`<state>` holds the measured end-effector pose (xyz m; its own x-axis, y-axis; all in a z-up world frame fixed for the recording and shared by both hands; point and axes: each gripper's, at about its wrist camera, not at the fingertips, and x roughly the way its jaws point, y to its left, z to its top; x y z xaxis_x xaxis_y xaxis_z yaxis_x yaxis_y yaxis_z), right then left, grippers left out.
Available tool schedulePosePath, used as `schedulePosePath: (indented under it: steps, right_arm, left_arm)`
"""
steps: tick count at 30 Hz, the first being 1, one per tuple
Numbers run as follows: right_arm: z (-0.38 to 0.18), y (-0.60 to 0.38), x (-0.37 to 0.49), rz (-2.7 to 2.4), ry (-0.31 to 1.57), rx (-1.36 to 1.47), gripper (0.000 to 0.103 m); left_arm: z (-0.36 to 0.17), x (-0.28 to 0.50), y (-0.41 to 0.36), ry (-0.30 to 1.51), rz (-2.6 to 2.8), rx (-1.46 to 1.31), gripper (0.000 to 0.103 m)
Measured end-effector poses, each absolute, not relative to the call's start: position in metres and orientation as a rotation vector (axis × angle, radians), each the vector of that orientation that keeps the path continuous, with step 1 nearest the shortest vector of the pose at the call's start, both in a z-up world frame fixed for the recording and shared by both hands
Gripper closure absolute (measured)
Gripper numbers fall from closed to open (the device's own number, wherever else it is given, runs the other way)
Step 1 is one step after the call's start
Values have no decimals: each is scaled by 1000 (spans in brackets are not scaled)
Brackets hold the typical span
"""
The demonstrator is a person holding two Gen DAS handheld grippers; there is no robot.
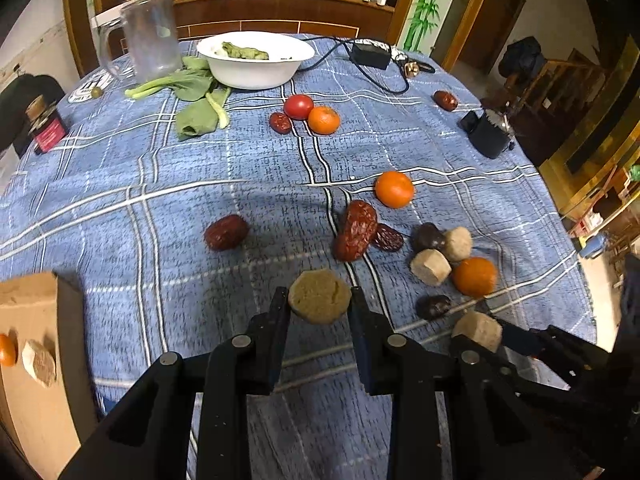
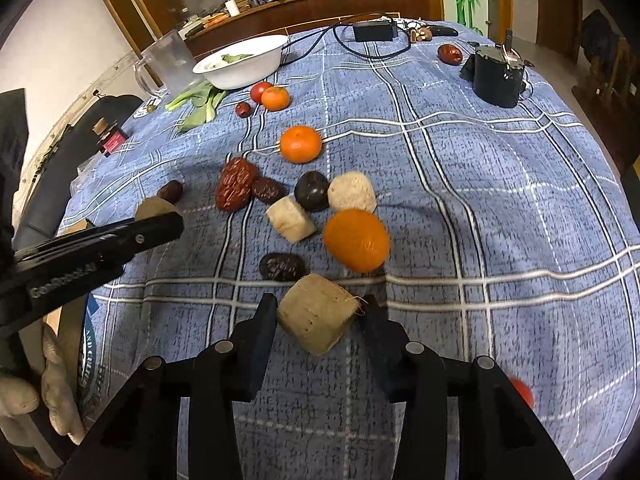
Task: Organize fruits
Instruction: 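Carry both held pieces into the cardboard box and open both grippers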
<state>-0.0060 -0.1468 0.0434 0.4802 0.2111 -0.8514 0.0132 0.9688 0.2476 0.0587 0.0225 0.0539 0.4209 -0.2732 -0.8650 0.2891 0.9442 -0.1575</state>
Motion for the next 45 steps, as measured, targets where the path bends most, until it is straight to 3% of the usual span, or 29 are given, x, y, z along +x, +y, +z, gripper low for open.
schedulePosePath:
  steps: [12, 20, 30, 45]
  right_arm:
    - [59, -114, -25, 183, 1055, 234, 58]
    - [82, -37, -22, 341, 1027, 184, 57]
    - [93, 109, -7, 604, 1052, 55, 57]
    - [50, 203, 13, 616, 1095, -103, 56]
  left_arm:
    - [70, 9, 76, 1067, -291, -83, 75]
    - [85, -3, 183, 1041, -104, -144, 75]
    - [63, -5, 321, 1093, 117, -219, 75]
    - [38, 13, 354, 1155, 92, -252, 74]
